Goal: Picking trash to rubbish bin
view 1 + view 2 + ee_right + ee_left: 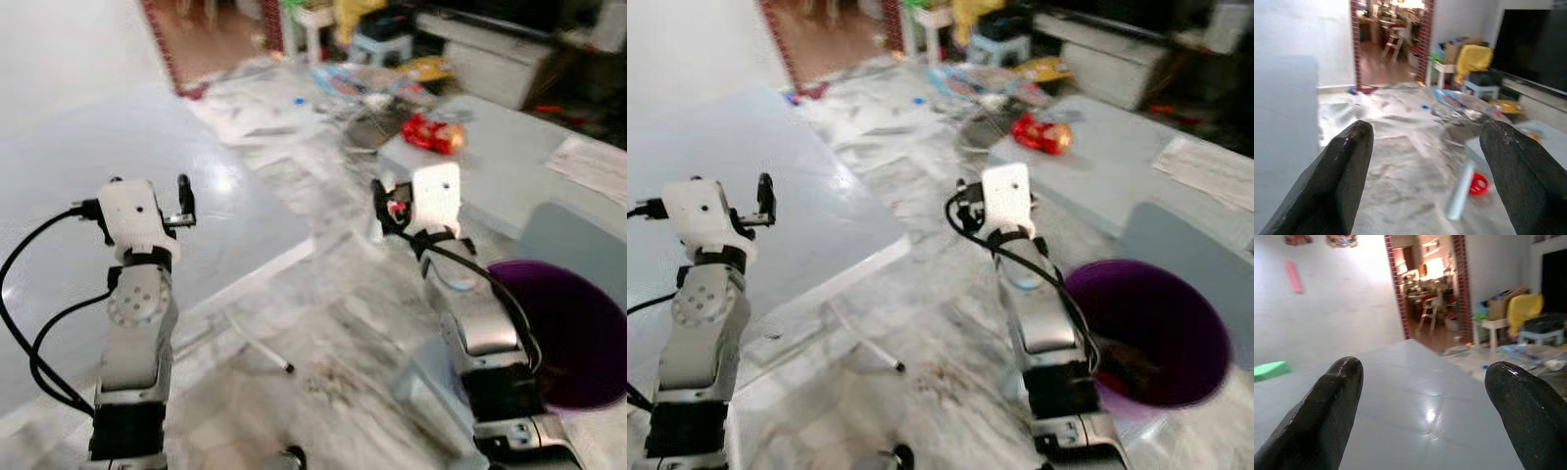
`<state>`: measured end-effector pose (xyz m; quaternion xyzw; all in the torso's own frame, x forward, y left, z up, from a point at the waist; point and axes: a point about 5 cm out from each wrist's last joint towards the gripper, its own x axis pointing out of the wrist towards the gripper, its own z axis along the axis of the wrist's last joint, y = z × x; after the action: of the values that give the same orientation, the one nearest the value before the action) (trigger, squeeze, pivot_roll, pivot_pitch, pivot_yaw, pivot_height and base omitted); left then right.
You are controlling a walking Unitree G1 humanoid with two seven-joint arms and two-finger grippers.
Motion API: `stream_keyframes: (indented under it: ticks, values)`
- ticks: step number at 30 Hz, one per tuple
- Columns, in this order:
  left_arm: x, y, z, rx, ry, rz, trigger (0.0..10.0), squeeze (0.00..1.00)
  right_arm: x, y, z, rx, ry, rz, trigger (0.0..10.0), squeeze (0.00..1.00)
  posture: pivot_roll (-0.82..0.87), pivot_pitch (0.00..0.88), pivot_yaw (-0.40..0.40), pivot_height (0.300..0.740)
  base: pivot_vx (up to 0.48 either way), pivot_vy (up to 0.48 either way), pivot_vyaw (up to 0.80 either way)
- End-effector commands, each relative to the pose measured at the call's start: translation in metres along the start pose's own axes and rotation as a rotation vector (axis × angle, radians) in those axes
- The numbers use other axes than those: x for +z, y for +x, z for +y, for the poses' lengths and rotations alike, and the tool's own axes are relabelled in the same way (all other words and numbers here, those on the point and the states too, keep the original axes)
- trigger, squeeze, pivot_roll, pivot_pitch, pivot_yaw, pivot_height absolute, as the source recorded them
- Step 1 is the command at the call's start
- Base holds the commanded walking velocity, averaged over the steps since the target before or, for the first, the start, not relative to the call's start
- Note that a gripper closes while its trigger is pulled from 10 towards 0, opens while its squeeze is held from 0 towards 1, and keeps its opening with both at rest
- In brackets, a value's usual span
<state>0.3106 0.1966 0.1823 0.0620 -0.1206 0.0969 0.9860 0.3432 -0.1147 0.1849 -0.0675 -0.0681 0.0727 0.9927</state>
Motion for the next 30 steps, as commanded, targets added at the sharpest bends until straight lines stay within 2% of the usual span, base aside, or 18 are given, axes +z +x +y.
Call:
stream_keyframes:
  ticks: [1,4,6,9,10,11,14,18,21,26,30]
  values:
    - [-0.002,-0.002,0.002,-0.027,0.037,-0.005,10.0,0.00,0.003,0.001,-0.004,-0.029,0.012,-0.023,10.0,0.00,-0.02,0.065,0.059,0.740,0.000,0.000,0.80]
    - [-0.007,-0.004,0.003,-0.038,0.018,0.014,10.0,0.00,0.003,0.000,-0.006,-0.042,0.015,-0.032,10.0,0.00,-0.01,0.066,0.058,0.740,0.000,0.000,0.80]
    - [-0.020,-0.008,0.008,-0.037,-0.002,0.062,10.0,0.00,0.001,-0.002,-0.008,-0.056,0.008,-0.039,10.0,0.00,-0.02,0.065,0.058,0.740,0.000,0.000,0.68]
    - [-0.031,-0.013,0.008,-0.048,0.000,0.104,10.0,0.00,-0.005,-0.004,-0.009,-0.059,0.007,-0.020,10.0,0.00,-0.02,0.065,0.058,0.740,0.000,0.000,-0.28]
    - [-0.042,-0.020,0.008,-0.057,-0.005,0.141,10.0,0.00,-0.013,-0.007,-0.010,-0.064,0.009,0.002,10.0,0.00,-0.01,0.062,0.055,0.740,0.000,0.000,0.00]
    - [-0.042,-0.020,0.008,-0.057,-0.005,0.141,10.0,0.00,-0.013,-0.007,-0.010,-0.064,0.009,0.002,10.0,0.00,-0.01,0.062,0.055,0.740,0.000,0.000,0.00]
    - [-0.046,-0.031,0.005,-0.059,0.026,0.136,10.0,0.00,-0.022,-0.014,-0.011,-0.066,0.004,0.022,10.0,0.00,-0.01,0.065,0.051,0.740,0.000,0.000,0.00]
    - [-0.043,-0.034,0.005,-0.023,0.041,0.121,10.0,0.00,-0.026,-0.017,-0.011,-0.062,-0.004,0.031,10.0,0.00,-0.01,0.063,0.047,0.740,0.000,0.000,0.21]
    - [-0.046,-0.038,0.005,-0.004,0.057,0.131,10.0,0.00,-0.030,-0.019,-0.010,-0.056,-0.008,0.042,10.0,0.00,-0.01,0.062,0.046,0.740,0.000,0.000,0.80]
    - [-0.065,-0.051,0.001,-0.041,0.084,0.191,10.0,0.00,-0.041,-0.025,-0.007,-0.042,-0.016,0.067,10.0,0.00,-0.01,0.057,0.044,0.740,0.000,0.000,0.80]
    - [-0.088,-0.065,0.007,-0.042,0.131,0.259,10.0,0.00,-0.051,-0.030,-0.004,-0.043,-0.017,0.093,10.0,0.00,-0.01,0.052,0.043,0.740,0.000,0.000,0.80]
